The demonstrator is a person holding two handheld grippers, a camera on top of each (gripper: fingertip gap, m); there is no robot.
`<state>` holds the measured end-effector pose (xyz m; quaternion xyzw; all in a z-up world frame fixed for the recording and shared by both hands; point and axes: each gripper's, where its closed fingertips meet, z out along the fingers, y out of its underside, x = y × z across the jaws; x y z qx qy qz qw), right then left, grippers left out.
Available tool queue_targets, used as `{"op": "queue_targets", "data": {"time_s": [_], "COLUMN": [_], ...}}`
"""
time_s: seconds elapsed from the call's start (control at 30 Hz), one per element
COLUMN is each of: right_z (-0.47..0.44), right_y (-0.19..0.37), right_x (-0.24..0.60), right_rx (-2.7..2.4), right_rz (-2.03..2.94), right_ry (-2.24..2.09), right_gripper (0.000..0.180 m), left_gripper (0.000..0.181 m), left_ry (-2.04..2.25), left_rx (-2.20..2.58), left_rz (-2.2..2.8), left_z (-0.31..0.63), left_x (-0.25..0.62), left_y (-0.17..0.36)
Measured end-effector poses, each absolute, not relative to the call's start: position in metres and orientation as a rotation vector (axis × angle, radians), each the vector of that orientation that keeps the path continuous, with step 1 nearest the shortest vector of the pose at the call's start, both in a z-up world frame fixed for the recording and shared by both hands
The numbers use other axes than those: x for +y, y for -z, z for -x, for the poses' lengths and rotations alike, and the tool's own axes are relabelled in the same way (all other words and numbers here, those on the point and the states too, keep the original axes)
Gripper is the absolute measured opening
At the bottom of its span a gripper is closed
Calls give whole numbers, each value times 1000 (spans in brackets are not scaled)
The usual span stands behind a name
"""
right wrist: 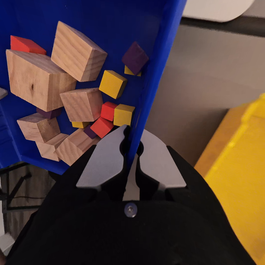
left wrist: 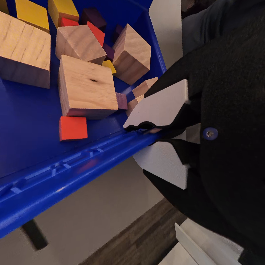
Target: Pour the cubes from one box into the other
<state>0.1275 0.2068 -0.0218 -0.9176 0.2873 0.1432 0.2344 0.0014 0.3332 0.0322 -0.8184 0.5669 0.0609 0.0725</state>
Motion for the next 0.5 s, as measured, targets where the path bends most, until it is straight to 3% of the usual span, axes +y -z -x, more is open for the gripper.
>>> {"op": "queue_targets", "data": {"time_s": [0.27,0.5], "right_z": [-207,-270], "right_y": [-56,-33], "right_x": [115,28], "right_rx": [874,1013], "right_rz": [2363,2271], "right_ry": [-290,-247], "right_gripper": [4,6], "left_gripper": [9,9], "left_ry": [-225,-209], "left_rx": [1803,1955], "left_rz": [2254,2104], "left_z": [-99,-180], "left_x": [252,177], "left_y": [-118,-96]}}
